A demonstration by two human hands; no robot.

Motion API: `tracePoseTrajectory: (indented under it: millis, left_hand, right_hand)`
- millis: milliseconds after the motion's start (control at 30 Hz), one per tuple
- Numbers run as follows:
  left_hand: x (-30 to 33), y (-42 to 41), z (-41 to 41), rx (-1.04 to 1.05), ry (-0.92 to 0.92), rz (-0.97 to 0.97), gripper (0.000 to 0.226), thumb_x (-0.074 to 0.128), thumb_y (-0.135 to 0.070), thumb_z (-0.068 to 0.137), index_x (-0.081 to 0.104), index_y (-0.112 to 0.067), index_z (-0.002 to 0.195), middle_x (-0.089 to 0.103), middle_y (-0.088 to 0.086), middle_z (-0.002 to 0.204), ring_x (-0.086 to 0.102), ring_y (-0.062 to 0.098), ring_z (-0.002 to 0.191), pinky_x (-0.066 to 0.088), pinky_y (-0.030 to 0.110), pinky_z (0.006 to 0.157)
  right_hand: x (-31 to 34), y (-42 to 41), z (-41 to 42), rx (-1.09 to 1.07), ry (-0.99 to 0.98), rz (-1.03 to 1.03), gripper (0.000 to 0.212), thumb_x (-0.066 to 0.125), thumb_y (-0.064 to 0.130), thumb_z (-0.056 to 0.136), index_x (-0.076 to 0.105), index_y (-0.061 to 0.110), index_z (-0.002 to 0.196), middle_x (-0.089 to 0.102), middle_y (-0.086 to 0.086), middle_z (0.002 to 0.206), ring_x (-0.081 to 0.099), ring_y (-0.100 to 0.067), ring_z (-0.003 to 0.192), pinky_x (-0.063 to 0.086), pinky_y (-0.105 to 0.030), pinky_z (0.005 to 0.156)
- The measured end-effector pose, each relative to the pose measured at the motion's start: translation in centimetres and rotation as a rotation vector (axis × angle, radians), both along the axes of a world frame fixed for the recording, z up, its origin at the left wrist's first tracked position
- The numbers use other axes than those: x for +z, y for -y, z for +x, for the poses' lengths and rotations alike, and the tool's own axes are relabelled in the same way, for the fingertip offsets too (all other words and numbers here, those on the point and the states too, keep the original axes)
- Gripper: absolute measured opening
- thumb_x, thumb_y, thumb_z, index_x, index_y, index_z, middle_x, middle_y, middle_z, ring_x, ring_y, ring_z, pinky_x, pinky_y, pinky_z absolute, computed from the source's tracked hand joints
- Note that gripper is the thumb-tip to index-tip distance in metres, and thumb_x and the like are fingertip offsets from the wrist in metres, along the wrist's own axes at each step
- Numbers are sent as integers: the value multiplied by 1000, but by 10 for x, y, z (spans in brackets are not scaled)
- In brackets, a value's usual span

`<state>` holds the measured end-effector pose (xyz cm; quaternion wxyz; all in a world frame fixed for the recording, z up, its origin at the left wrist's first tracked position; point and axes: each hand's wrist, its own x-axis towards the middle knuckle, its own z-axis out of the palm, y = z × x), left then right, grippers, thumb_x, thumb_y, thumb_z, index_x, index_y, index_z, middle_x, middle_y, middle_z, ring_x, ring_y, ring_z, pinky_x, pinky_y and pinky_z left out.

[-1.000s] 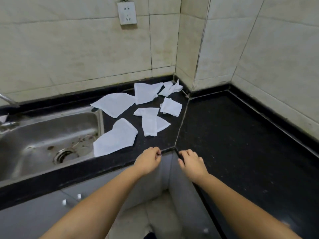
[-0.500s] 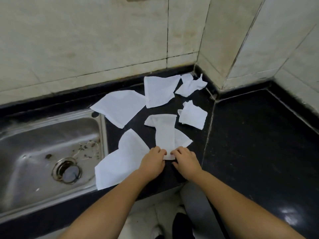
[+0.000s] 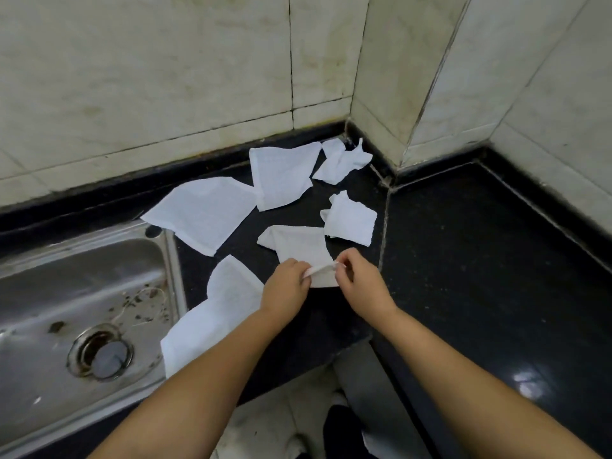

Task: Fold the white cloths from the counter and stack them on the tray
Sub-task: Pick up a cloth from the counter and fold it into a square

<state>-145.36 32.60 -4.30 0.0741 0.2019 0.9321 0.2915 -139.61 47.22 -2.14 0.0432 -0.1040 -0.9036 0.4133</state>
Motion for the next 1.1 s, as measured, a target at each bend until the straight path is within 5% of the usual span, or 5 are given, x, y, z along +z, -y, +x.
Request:
tracePoseTrajectory:
  millis: [300,500,733,900,1100]
  left_hand:
    - [64,-30,6,-79,15,462,19,58,-9,91,74,-8,101,68,0,93,58,9,87,41,9,73]
    - [88,-83,-2,-245,49,489,24,58,-15,92,69,5,85,65,5,72,52,7,69,40,24,65]
    - [111,-169,-21,-275,82,514,28,42,-22,100,64,-9,110,63,0,97,57,12,90,42,18,72]
    - [105,-179,-12,-289,171,616,15,52,-14,95,66,-12,93,61,-4,80,54,4,74,42,12,66]
    - [40,-144,20,-351,465,370,16,59,-18,91,71,-7,91,67,3,86,58,7,77,44,22,76]
  right_hand:
    - [72,-82,59,-473,-372,-53,7,49,18,96,53,19,91,53,13,78,49,-2,67,38,-9,59]
    - [90,-145,85,-688,-351,-42,9,49,20,95,56,17,92,57,5,82,49,-2,68,38,-15,61]
    - [106,-206,85,-795,-395,-106,11,47,22,96,55,18,92,63,1,90,62,-21,85,52,-34,80]
    - [96,-224,105,-801,-411,-76,13,49,20,94,54,27,84,62,5,83,63,-22,87,54,-49,83]
    - [30,-202,164,-747,-138,-93,22,51,18,95,55,30,77,67,0,79,65,-27,80,53,-42,75]
